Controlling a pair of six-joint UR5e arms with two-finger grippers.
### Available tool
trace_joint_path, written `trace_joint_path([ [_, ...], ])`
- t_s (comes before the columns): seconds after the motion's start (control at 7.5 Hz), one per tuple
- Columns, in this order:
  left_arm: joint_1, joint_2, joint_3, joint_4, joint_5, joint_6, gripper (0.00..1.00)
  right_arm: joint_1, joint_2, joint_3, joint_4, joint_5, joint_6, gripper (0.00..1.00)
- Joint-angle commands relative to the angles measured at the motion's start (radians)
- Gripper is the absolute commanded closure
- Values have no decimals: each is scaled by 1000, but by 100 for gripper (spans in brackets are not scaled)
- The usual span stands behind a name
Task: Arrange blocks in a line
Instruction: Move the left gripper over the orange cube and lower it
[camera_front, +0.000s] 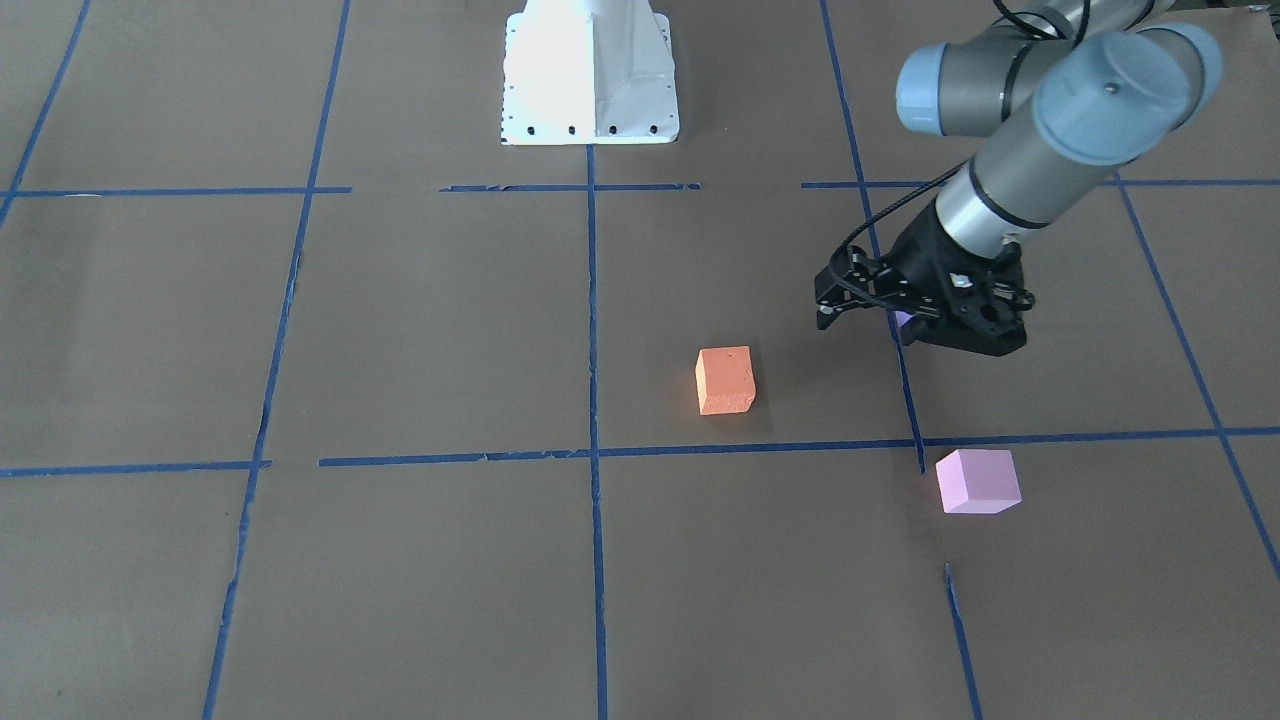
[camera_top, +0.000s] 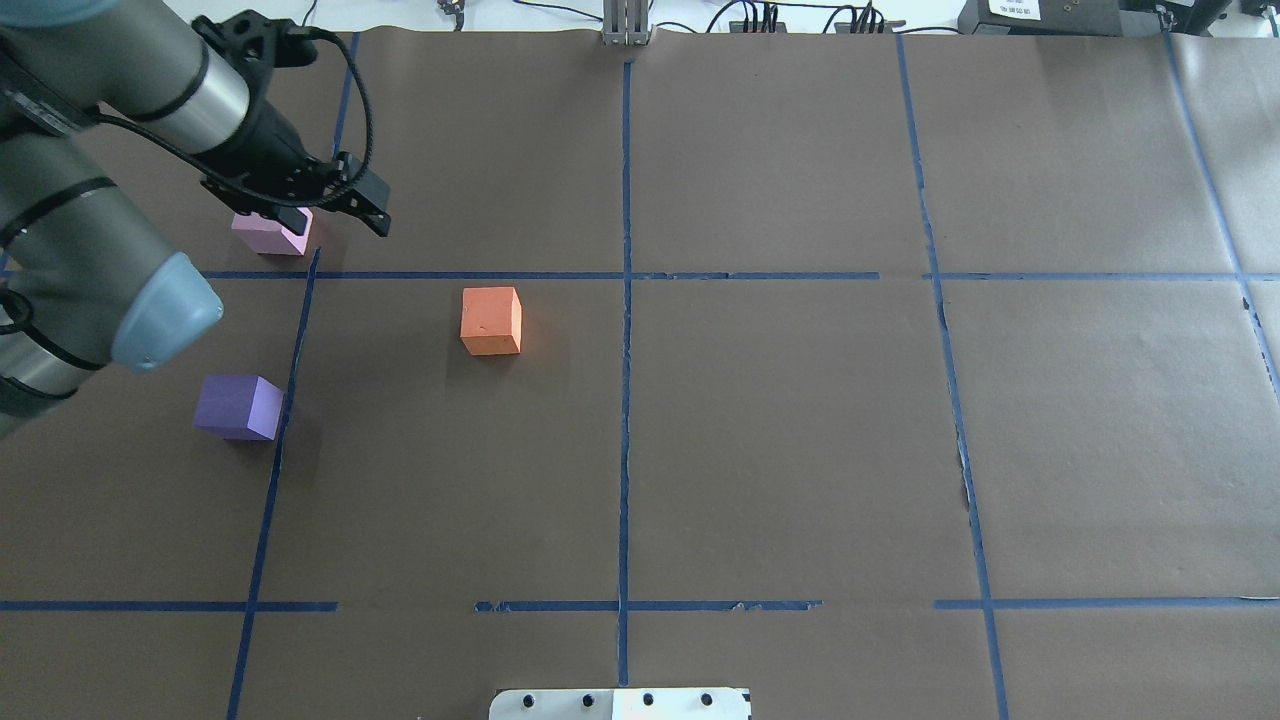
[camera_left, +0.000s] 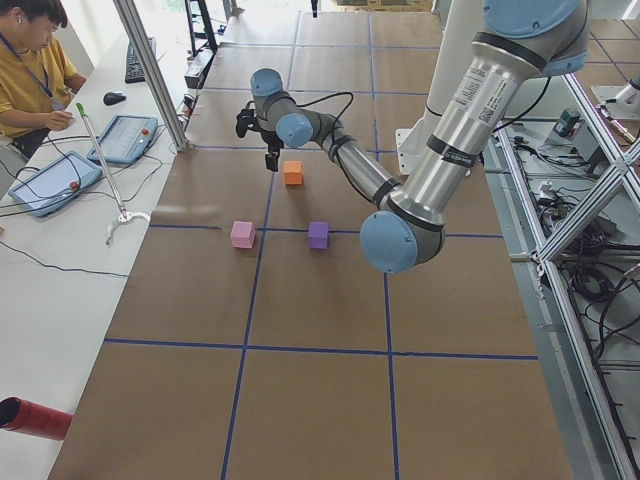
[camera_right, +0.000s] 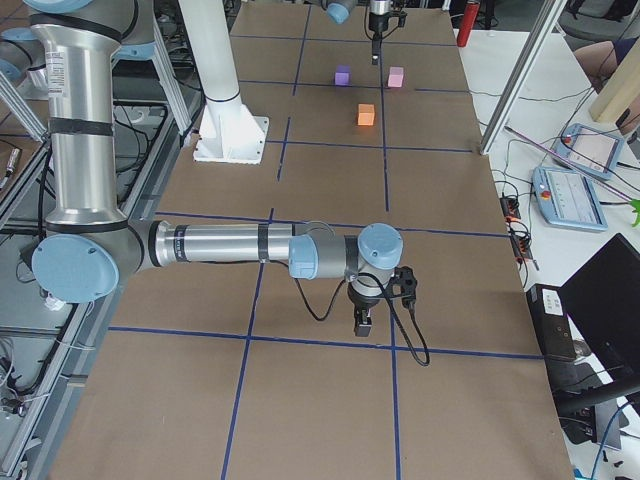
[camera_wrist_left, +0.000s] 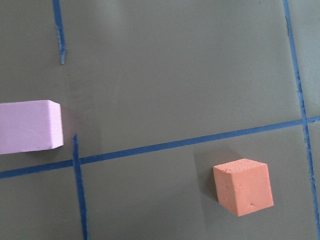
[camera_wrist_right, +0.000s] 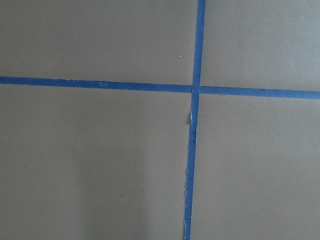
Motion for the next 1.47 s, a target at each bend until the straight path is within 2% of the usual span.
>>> trace_joint_path([
  [0.0, 93, -30, 23, -17, 51, -88, 0, 0, 0, 0, 1, 0, 0, 0],
  [0.4, 100, -27, 55, -74, 52, -105, 0, 0, 0, 0, 0, 2, 0, 0],
  [0.8, 146, -32, 79, -143, 100, -168, 0, 0, 0, 0, 1, 0, 0, 0],
  [1.07, 156, -137, 241, -145, 104, -156, 0, 0, 0, 0, 1, 0, 0, 0],
  [1.33, 162, -168, 270, -105, 120, -154, 0, 0, 0, 0, 0, 0, 0, 0],
])
